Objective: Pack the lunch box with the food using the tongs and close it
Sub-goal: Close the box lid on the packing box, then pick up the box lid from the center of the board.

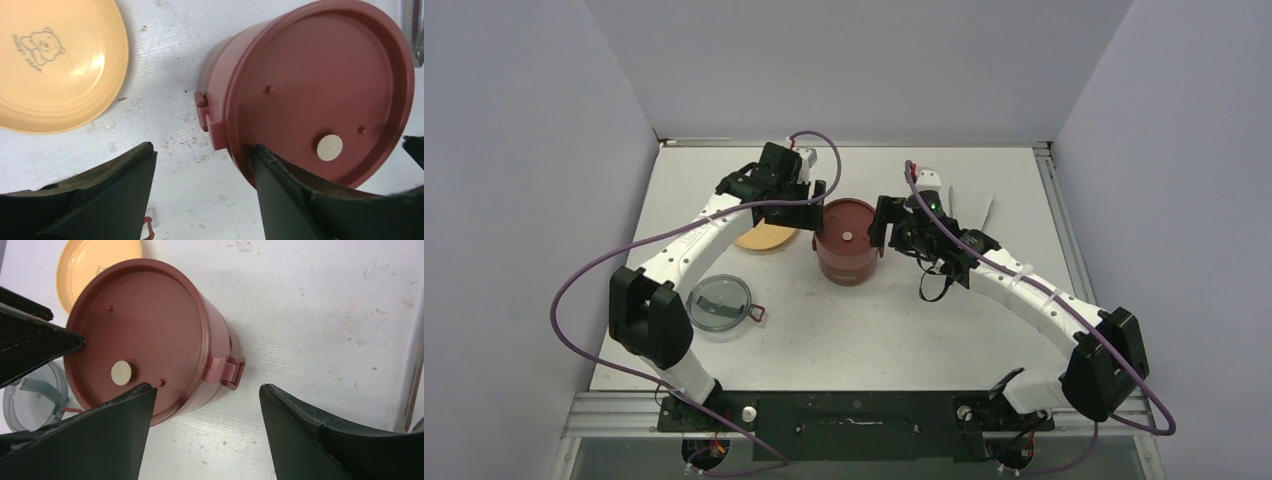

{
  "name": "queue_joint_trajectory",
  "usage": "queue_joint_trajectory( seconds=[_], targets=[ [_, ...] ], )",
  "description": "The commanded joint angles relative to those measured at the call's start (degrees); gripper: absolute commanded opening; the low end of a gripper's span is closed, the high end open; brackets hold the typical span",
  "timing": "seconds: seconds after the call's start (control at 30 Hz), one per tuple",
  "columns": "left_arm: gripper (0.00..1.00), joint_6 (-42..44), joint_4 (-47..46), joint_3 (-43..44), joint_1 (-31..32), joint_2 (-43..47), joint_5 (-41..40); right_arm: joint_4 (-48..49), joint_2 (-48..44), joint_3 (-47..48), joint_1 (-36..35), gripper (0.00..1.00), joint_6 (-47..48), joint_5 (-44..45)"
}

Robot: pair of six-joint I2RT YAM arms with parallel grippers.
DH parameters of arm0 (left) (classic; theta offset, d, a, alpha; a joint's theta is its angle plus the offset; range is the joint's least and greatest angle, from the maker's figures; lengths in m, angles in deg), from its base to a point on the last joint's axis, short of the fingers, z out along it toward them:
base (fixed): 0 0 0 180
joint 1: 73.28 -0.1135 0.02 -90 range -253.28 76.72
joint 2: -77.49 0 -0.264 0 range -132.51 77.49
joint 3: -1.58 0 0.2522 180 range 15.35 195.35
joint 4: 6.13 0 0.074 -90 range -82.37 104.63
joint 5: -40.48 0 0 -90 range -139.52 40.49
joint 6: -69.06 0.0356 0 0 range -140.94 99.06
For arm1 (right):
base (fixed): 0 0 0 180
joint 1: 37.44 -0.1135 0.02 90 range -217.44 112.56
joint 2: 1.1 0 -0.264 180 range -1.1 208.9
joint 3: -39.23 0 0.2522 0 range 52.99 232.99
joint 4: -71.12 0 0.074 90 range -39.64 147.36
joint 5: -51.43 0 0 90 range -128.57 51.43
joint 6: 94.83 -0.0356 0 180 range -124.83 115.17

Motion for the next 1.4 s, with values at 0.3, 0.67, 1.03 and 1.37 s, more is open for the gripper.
queue_joint_trajectory(
  seconds=[0.3, 0.67, 1.03, 1.37],
  targets=[
    [0.76, -4.86, 1.32, -8.80, -2.04, 20.64, -13.23, 0.14, -12.55, -4.61, -0.09, 0.80, -2.30, 8.25],
    [0.76, -15.50, -1.29, -30.51, -2.99, 30.21, -14.64, 1.76, -16.59, -14.37, 11.20, 0.84, -2.79, 0.82],
    [0.71, -19.38, -10.24, -41.41, -4.79, 27.41, -18.01, 2.25, -18.33, -18.23, 14.19, 0.84, -2.47, -0.70],
    [0.53, -20.99, -18.79, -46.69, -8.35, 24.75, -15.84, 2.77, -18.41, -18.93, 14.75, 0.83, -2.29, -2.03]
  ],
)
